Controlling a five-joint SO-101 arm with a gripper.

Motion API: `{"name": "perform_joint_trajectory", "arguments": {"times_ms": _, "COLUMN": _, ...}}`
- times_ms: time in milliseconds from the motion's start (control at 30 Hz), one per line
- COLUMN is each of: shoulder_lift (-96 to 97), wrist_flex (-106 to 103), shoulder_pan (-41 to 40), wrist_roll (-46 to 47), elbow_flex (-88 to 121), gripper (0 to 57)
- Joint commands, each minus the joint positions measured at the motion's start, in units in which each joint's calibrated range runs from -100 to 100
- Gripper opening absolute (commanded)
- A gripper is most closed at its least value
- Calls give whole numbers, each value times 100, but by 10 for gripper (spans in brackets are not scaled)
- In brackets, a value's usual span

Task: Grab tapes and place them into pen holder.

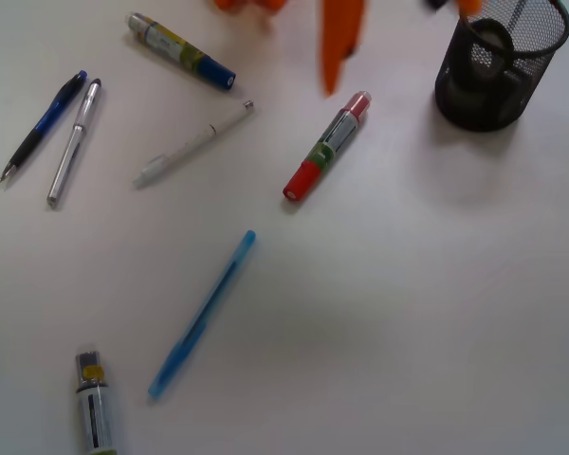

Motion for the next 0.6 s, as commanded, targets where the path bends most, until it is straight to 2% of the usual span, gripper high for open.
{"name": "perform_joint_trajectory", "arguments": {"times_ms": 0, "shoulder_lift": -277, "wrist_flex": -1580, "shoulder_pan": 1120, "wrist_roll": 1226, "elbow_flex": 1300, "gripper": 112}}
{"name": "perform_joint_trajectory", "arguments": {"times_ms": 100, "shoulder_lift": -286, "wrist_flex": -2193, "shoulder_pan": 1367, "wrist_roll": 1538, "elbow_flex": 1962, "gripper": 56}}
{"name": "perform_joint_trajectory", "arguments": {"times_ms": 200, "shoulder_lift": -294, "wrist_flex": -2648, "shoulder_pan": 1270, "wrist_roll": 1822, "elbow_flex": 2406, "gripper": 5}}
{"name": "perform_joint_trajectory", "arguments": {"times_ms": 367, "shoulder_lift": -1187, "wrist_flex": -3330, "shoulder_pan": 896, "wrist_roll": 2017, "elbow_flex": 3402, "gripper": 6}}
{"name": "perform_joint_trajectory", "arguments": {"times_ms": 567, "shoulder_lift": -4204, "wrist_flex": -4634, "shoulder_pan": 1202, "wrist_roll": 1802, "elbow_flex": 6500, "gripper": 6}}
